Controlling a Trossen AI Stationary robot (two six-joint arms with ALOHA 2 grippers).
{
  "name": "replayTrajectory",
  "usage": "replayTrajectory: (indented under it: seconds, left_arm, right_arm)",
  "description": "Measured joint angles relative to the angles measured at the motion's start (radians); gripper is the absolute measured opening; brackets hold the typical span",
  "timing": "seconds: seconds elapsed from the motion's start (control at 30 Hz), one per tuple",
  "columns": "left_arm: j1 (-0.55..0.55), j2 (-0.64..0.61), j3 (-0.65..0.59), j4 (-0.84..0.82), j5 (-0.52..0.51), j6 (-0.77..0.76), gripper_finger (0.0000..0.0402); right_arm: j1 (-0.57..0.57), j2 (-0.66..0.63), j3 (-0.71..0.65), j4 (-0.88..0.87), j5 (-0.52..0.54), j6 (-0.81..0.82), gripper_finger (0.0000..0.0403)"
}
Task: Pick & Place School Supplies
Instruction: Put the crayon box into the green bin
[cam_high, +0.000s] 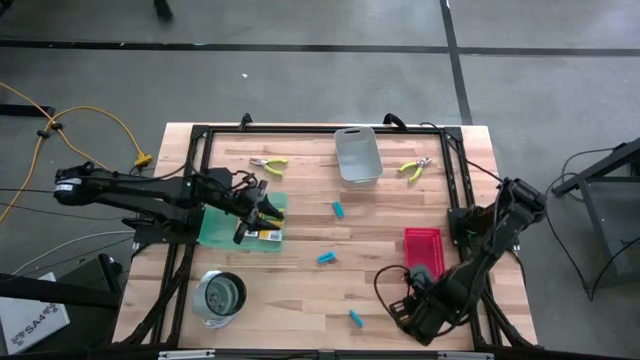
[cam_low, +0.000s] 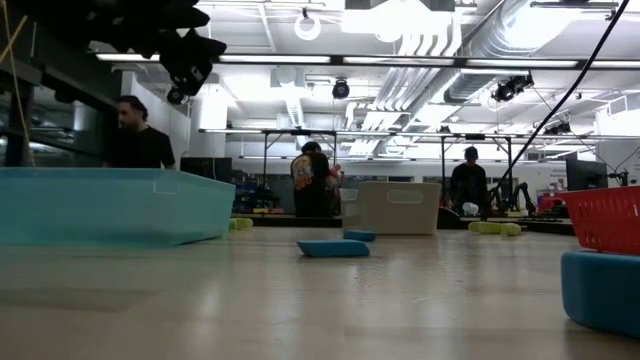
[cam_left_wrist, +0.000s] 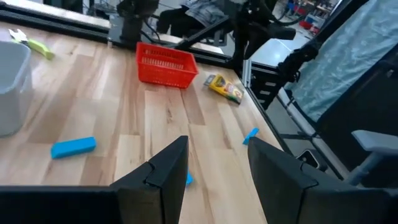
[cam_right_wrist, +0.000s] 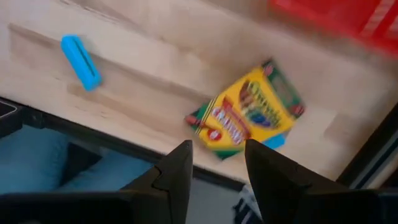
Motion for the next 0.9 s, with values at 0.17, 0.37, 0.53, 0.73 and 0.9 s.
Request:
replayTrajectory:
  seconds: [0.17, 0.37, 0.53, 0.73, 0.9]
  left_arm:
    - [-0.015, 0.003, 0.000, 0.002, 0.000, -0.001, 0.0163]
    - [-0.016, 0.003, 0.000, 0.004, 0.000, -0.001, 0.0163]
    - [-0.016, 0.003, 0.000, 0.004, 0.000, 0.002, 0.0163]
    - [-0.016, 0.002, 0.000, 0.007, 0.060, 0.002, 0.0163]
    - [-0.016, 0.002, 0.000, 0.044, 0.098, -0.004, 0.0163]
  right_arm:
    - [0.026, -0.003, 0.000, 0.020, 0.005, 0.179, 0.0140]
    - [0.070, -0.002, 0.000, 0.019, -0.028, 0.359, 0.0137]
    - [0.079, 0.020, 0.000, 0.019, -0.026, 0.380, 0.0126]
    - [0.079, 0.076, 0.000, 0.019, 0.014, 0.303, 0.0120]
    - [0.083, 0.125, 0.000, 0.017, 0.033, 0.191, 0.0125]
